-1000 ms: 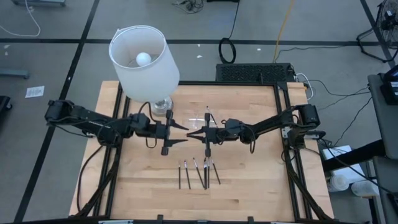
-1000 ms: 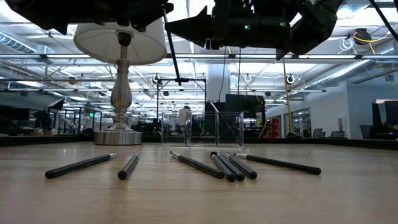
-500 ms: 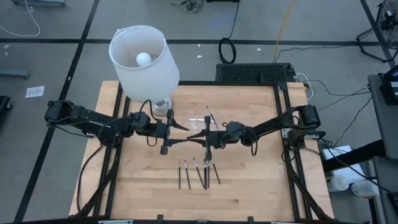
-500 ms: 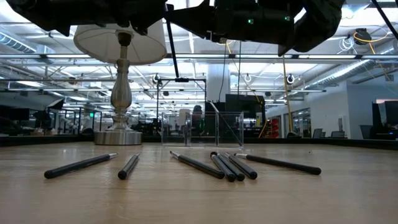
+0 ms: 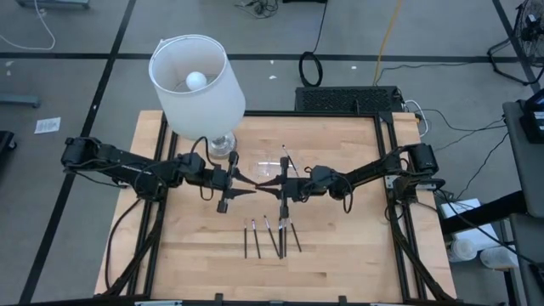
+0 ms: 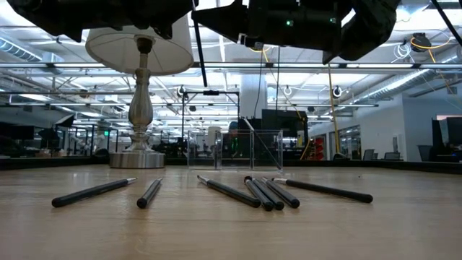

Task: Put items in baskets/containers
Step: Put the black eyeshadow brush into the transparent organizer

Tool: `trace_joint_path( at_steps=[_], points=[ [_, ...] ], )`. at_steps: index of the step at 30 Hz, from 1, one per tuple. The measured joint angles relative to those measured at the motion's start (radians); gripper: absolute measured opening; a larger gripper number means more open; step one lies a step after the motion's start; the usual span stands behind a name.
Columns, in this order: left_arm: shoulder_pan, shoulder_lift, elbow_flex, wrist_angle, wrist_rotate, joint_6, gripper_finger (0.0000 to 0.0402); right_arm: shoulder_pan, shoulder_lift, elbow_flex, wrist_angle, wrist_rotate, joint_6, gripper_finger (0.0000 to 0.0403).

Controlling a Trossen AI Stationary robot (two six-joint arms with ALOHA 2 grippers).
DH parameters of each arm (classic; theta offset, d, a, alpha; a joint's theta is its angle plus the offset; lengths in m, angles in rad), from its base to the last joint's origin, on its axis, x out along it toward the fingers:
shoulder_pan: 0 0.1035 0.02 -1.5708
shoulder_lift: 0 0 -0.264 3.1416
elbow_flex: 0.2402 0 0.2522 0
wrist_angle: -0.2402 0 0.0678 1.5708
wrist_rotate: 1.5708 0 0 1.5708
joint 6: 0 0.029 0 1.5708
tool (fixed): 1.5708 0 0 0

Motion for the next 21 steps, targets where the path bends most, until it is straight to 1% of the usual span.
trace_joint_path(
  at_steps=[4, 8, 12, 17, 21],
  points=[
    [-0.001, 0.0, 0.0, 0.0, 0.001, 0.01, 0.0056, 0.0, 0.0, 0.0, 0.001, 0.0, 0.0, 0.0],
    [-0.002, 0.0, 0.0, -0.003, 0.047, 0.057, 0.0013, 0.001, 0.0, 0.0, -0.001, -0.006, 0.008, 0.0],
    [-0.001, 0.0, 0.0, -0.01, 0.061, 0.07, 0.001, 0.002, 0.0, 0.0, -0.005, -0.007, 0.008, 0.0],
    [0.004, 0.0, -0.002, -0.027, -0.016, 0.048, 0.0006, 0.0, -0.002, 0.0, -0.058, 0.009, 0.008, 0.0016],
    [0.026, 0.0, -0.002, -0.01, -0.033, 0.035, 0.0004, 0.005, -0.002, 0.0, -0.088, 0.1, 0.023, 0.0041]
  ],
)
